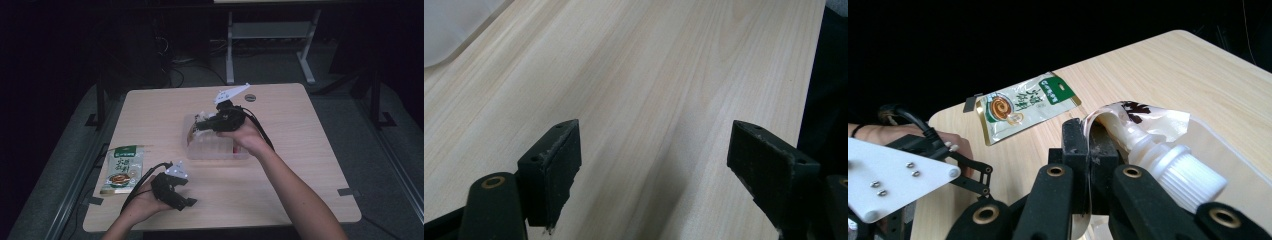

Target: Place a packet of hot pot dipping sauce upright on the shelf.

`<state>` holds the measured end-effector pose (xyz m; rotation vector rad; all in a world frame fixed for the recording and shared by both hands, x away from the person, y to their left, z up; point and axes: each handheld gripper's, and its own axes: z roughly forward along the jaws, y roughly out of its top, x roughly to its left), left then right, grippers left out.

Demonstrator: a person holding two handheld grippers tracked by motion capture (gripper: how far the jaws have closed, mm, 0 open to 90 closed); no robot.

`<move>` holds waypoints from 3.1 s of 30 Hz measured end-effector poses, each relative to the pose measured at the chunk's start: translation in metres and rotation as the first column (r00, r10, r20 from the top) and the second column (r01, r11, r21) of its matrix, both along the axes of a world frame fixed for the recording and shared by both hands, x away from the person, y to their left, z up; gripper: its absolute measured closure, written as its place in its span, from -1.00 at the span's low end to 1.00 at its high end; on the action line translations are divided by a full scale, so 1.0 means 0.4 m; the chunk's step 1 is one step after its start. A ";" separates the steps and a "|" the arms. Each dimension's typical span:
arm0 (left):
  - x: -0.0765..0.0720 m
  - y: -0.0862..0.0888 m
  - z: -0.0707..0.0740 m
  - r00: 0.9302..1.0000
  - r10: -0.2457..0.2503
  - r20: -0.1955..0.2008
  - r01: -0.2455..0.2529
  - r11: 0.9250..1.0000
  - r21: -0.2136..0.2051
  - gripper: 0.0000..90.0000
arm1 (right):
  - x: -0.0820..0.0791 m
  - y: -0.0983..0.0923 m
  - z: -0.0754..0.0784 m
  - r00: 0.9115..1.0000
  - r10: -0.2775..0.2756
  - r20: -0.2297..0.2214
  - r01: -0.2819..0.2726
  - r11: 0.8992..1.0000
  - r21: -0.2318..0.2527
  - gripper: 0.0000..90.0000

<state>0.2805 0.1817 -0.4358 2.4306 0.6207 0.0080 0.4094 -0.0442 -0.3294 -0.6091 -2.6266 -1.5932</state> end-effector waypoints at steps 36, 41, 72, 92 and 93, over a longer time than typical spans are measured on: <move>0.002 0.001 -0.005 1.000 -0.007 -0.004 0.007 1.000 0.009 -0.52 | 0.031 0.082 -0.074 0.998 -0.069 -0.014 0.067 0.990 -0.125 0.81; 0.003 0.000 -0.003 1.000 -0.011 -0.004 0.011 1.000 0.016 -0.52 | 0.023 0.074 -0.065 0.997 -0.077 -0.002 0.076 0.990 -0.117 0.63; -0.001 -0.004 0.007 1.000 -0.009 0.016 0.010 1.000 -0.026 -0.51 | -0.151 -0.058 -0.090 0.995 -0.047 0.089 0.057 0.992 -0.116 -0.01; 0.002 0.023 0.018 0.997 0.064 0.043 -0.063 0.998 -0.018 -0.46 | -0.251 -0.206 -0.175 0.996 -0.087 0.037 0.091 0.987 -0.135 -0.14; 0.005 0.030 0.022 0.996 0.072 0.051 -0.072 0.997 -0.010 -0.46 | -0.255 -0.214 -0.181 0.995 -0.091 0.034 0.095 0.986 -0.135 -0.15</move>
